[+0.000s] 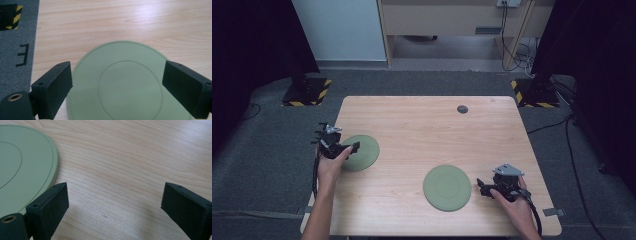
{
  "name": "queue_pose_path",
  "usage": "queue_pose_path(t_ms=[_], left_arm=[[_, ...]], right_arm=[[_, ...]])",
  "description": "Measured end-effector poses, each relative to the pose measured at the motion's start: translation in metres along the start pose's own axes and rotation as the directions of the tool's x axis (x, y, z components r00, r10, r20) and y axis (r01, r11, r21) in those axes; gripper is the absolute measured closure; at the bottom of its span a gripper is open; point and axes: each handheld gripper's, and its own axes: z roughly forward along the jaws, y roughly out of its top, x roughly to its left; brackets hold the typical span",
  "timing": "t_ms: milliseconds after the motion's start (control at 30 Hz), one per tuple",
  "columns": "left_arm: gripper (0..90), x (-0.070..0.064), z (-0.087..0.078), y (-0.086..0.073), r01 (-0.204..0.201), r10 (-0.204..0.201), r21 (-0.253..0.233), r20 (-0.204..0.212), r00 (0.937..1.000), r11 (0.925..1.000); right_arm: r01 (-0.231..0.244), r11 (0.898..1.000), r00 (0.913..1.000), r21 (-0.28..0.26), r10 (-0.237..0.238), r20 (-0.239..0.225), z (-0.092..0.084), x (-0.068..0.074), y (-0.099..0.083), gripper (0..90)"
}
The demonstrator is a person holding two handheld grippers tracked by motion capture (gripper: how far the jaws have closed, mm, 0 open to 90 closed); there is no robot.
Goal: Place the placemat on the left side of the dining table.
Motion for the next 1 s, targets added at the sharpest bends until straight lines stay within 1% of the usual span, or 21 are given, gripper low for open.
queue_pose_path(t_ms=[33,67,133,167,267,300,333,433,467,500,533,667,767,867,900,933,1000], left_arm=[[7.6,-0.003,-0.001,0.001,-0.007,0.007,-0.004,0.005,1.0,1.0],[7.2,-0.003,-0.001,0.001,-0.007,0.007,-0.004,0.005,1.0,1.0],[6.9,-0.012,-0.004,0.005,-0.024,0.025,-0.016,0.025,0.9994,0.9996],[6.7,-0.012,-0.004,0.005,-0.024,0.025,-0.016,0.025,0.9994,0.9996],[6.2,-0.023,-0.005,0.006,-0.042,0.043,-0.019,0.046,0.998,0.9989],[6.0,-0.031,-0.004,0.006,-0.06,0.061,-0.015,0.058,0.9965,0.9981],[6.0,-0.031,-0.004,0.006,-0.06,0.061,-0.015,0.058,0.9965,0.9981],[5.8,-0.042,-0.004,0.007,-0.081,0.082,-0.014,0.072,0.9941,0.9966],[5.7,-0.045,-0.004,0.008,-0.084,0.085,-0.016,0.082,0.993,0.9963],[5.6,-0.053,-0.005,0.008,-0.093,0.095,-0.018,0.098,0.9906,0.9955],[5.3,-0.053,-0.005,0.008,-0.093,0.095,-0.018,0.098,0.9906,0.9955],[4.8,-0.069,-0.007,0.01,-0.131,0.133,-0.023,0.124,0.9833,0.9911],[4.6,-0.081,-0.008,0.011,-0.15,0.153,-0.032,0.149,0.9769,0.9882],[4.3,-0.091,-0.009,0.011,-0.171,0.174,-0.036,0.161,0.9715,0.9847],[4.3,-0.097,-0.009,0.01,-0.185,0.188,-0.036,0.166,0.9681,0.9822],[4.2,-0.097,-0.009,0.01,-0.185,0.188,-0.036,0.166,0.9681,0.9822],[4.2,-0.103,-0.009,0.009,-0.197,0.2,-0.033,0.175,0.9641,0.9798]], right_arm=[[0.002,1.0,1.0,-0.001,-0.002,0.0,0.0,0.0,0.0,7.7],[0.002,1.0,1.0,-0.001,-0.002,0.0,0.0,0.0,0.0,7.7],[-0.002,1.0,1.0,-0.003,0.002,0.003,0.0,0.0,0.0,7.7],[-0.002,1.0,1.0,-0.003,0.002,0.003,0.0,0.0,0.0,7.7],[-0.003,1.0,1.0,-0.003,0.003,0.002,-0.001,-0.001,0.0,7.7],[-0.003,1.0,1.0,-0.004,0.003,0.002,-0.001,-0.001,0.0,7.7],[-0.003,1.0,1.0,-0.004,0.003,0.002,-0.001,-0.001,0.0,7.7],[-0.008,1.0,1.0,-0.006,0.008,0.003,-0.002,-0.002,0.0,7.6],[-0.006,1.0,1.0,-0.006,0.006,0.002,-0.002,-0.002,0.0,7.6],[-0.007,1.0,1.0,-0.007,0.007,0.004,-0.002,-0.002,0.0,7.6],[-0.007,1.0,1.0,-0.007,0.007,0.004,-0.002,-0.002,0.0,7.6],[-0.005,1.0,1.0,-0.007,0.005,0.004,-0.002,-0.003,0.0,7.6],[-0.007,1.0,1.0,-0.007,0.007,0.004,-0.002,-0.003,0.0,7.5],[-0.008,1.0,1.0,-0.005,0.008,0.004,-0.002,-0.003,0.0,7.5],[-0.009,1.0,1.0,-0.006,0.009,0.004,-0.002,-0.003,0.0,7.5],[-0.009,1.0,1.0,-0.006,0.009,0.004,-0.002,-0.003,0.0,7.5],[-0.01,1.0,0.9999,-0.006,0.01,0.004,-0.002,-0.003,0.0,7.5]])
